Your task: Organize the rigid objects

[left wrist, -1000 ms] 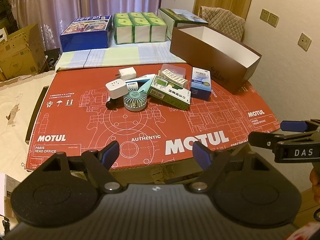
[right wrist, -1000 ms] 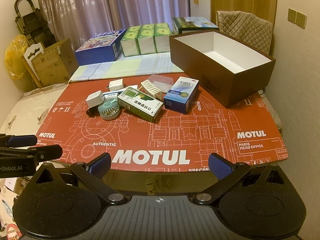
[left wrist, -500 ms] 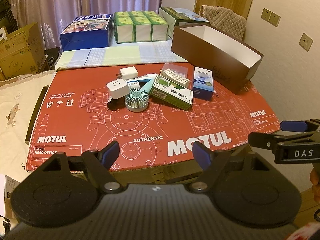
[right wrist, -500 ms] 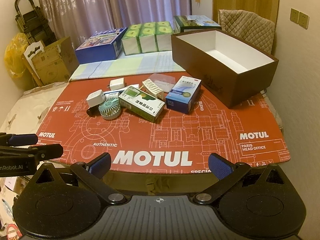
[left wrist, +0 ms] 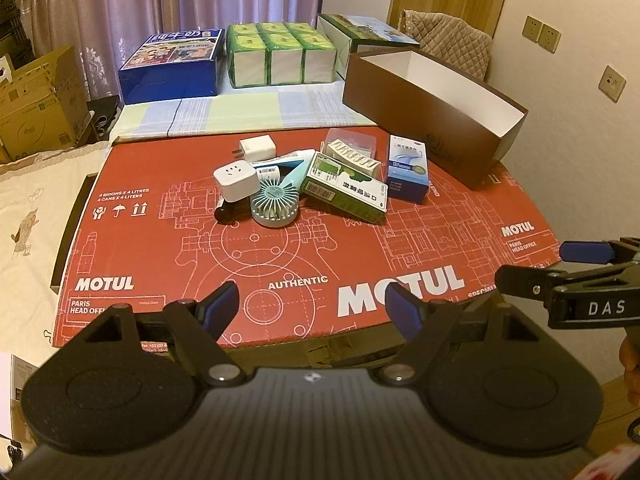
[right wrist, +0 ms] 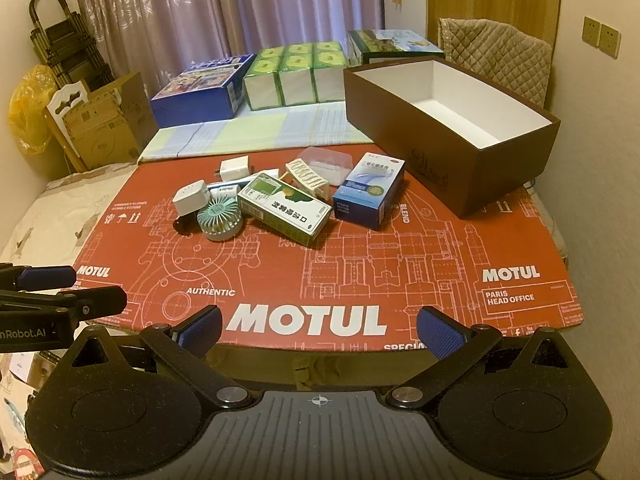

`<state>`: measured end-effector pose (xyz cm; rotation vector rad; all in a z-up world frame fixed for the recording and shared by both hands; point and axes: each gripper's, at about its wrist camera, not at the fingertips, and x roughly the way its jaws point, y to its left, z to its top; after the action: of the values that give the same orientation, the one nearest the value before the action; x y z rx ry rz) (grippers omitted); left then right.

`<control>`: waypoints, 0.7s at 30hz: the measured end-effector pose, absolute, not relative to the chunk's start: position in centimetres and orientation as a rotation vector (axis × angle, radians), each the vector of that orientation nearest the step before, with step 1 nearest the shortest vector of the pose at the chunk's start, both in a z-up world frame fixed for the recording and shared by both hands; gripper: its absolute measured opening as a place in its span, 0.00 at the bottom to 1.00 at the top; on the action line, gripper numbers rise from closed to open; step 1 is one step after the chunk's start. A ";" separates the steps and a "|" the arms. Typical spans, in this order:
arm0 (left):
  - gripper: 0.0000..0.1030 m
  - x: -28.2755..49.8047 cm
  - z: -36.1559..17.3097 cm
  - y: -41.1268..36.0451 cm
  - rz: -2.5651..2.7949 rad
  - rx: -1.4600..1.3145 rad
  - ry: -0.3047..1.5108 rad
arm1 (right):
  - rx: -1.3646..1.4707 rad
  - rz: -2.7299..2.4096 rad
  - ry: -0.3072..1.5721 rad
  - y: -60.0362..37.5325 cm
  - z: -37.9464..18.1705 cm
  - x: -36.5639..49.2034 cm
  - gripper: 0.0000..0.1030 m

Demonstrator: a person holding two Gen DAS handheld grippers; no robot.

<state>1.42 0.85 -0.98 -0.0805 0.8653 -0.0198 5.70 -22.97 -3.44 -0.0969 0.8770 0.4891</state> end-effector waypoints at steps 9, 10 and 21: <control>0.75 1.7 -1.2 1.1 -0.021 -0.082 0.873 | -0.090 0.478 0.878 -22.6 -3.6 5.9 0.98; 0.75 1.7 -1.4 1.3 -0.020 -0.082 0.876 | -0.087 0.477 0.878 -22.5 -3.6 6.0 0.98; 0.75 1.9 -2.5 2.4 -0.028 -0.089 0.903 | -0.041 0.471 0.894 -23.4 -4.2 5.7 0.98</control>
<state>1.88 2.40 -2.48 -0.0889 0.9026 -0.0275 5.75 -23.37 -4.21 -0.0412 0.8935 0.4706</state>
